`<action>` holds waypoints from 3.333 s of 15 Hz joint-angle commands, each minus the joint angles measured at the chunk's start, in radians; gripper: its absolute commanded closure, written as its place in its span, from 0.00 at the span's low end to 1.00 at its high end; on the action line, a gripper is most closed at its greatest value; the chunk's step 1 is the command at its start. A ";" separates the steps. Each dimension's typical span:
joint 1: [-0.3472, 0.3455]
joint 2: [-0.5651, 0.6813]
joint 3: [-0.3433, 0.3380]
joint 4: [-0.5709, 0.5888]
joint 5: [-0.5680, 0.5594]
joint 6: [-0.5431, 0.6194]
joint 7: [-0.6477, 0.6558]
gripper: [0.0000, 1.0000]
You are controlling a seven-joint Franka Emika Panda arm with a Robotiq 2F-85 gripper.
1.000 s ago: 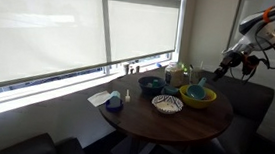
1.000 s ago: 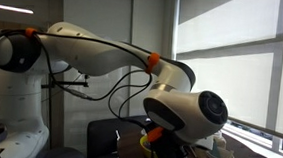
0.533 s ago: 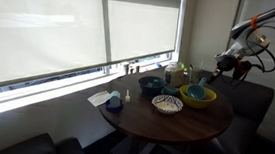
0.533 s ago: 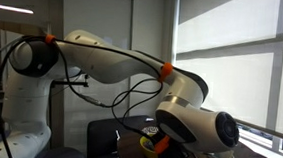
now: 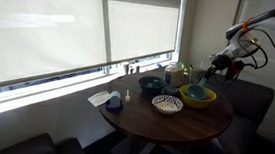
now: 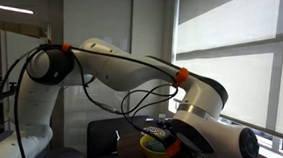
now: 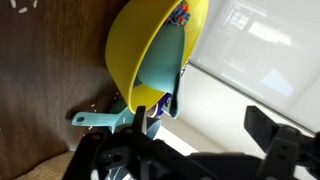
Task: Remove the blue ladle from the yellow bowl and put it in the white plate
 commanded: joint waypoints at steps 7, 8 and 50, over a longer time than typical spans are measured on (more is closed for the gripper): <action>0.011 0.014 0.052 0.035 -0.037 0.016 0.103 0.13; 0.013 0.004 0.051 0.027 -0.051 0.021 0.114 0.09; 0.050 -0.170 0.093 -0.176 -0.138 0.242 0.263 0.79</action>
